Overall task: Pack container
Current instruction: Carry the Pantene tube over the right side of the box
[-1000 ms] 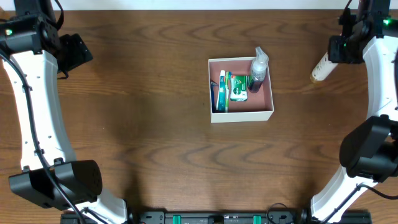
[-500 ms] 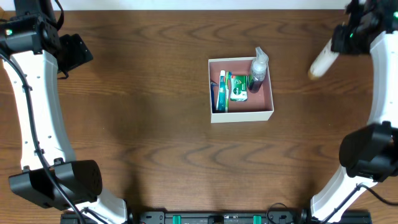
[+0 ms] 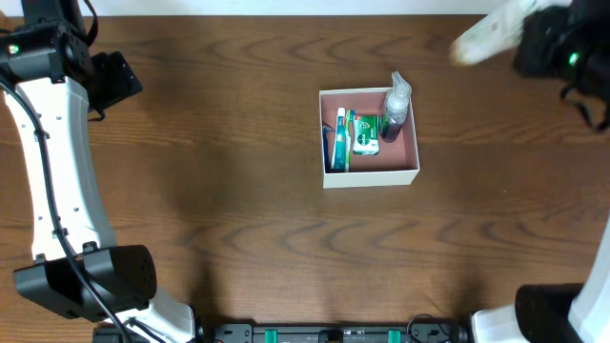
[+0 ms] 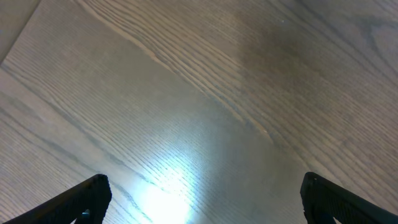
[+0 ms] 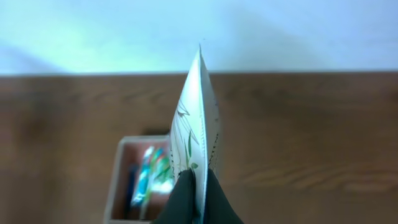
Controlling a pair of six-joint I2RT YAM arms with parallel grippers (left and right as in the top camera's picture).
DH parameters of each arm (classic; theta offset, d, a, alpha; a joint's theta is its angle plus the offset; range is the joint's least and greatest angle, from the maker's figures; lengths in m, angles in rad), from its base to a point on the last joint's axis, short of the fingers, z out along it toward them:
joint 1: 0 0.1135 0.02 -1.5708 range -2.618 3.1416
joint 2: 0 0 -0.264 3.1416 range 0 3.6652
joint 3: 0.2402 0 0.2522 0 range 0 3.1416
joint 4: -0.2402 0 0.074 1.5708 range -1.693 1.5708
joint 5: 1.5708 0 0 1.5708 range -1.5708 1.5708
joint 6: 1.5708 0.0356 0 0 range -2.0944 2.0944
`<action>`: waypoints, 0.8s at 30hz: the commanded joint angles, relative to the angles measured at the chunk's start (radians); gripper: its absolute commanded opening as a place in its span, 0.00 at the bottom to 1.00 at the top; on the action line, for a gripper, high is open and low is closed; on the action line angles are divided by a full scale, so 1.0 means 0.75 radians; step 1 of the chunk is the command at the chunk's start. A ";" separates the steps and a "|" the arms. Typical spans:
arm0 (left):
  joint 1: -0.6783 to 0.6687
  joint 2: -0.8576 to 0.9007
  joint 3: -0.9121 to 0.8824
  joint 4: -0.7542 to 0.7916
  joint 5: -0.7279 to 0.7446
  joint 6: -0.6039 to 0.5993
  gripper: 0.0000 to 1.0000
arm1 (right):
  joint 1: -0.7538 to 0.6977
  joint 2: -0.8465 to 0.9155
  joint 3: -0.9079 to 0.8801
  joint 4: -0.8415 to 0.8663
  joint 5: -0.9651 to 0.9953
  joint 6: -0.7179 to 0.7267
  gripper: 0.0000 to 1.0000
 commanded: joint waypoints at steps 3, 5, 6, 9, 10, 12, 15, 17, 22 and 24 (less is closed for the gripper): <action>0.005 0.009 -0.012 -0.003 -0.011 -0.003 0.98 | 0.110 0.026 -0.002 -0.179 -0.002 0.162 0.01; 0.005 0.009 -0.012 -0.003 -0.011 -0.003 0.98 | 0.134 0.032 -0.015 -0.223 0.001 0.162 0.01; 0.005 0.009 -0.012 -0.003 -0.011 -0.003 0.98 | 0.145 0.035 -0.023 -0.225 0.008 0.165 0.01; 0.005 0.009 -0.012 -0.003 -0.011 -0.003 0.98 | 0.162 0.050 -0.039 -0.211 0.008 0.166 0.01; 0.005 0.009 -0.012 -0.003 -0.011 -0.003 0.98 | 0.168 0.057 -0.043 -0.208 0.008 0.168 0.01; 0.005 0.009 -0.012 -0.003 -0.011 -0.003 0.98 | 0.178 0.076 -0.058 -0.209 0.007 0.176 0.01; 0.005 0.009 -0.012 -0.003 -0.011 -0.003 0.98 | 0.198 0.105 -0.113 -0.207 0.007 0.175 0.01; 0.005 0.009 -0.012 -0.003 -0.011 -0.003 0.98 | 0.213 0.122 -0.163 -0.204 0.009 0.174 0.01; 0.005 0.009 -0.012 -0.003 -0.011 -0.003 0.98 | 0.235 0.142 -0.324 -0.122 0.013 0.175 0.01; 0.005 0.009 -0.012 -0.003 -0.011 -0.003 0.98 | 0.242 0.142 -0.396 -0.059 0.014 0.174 0.01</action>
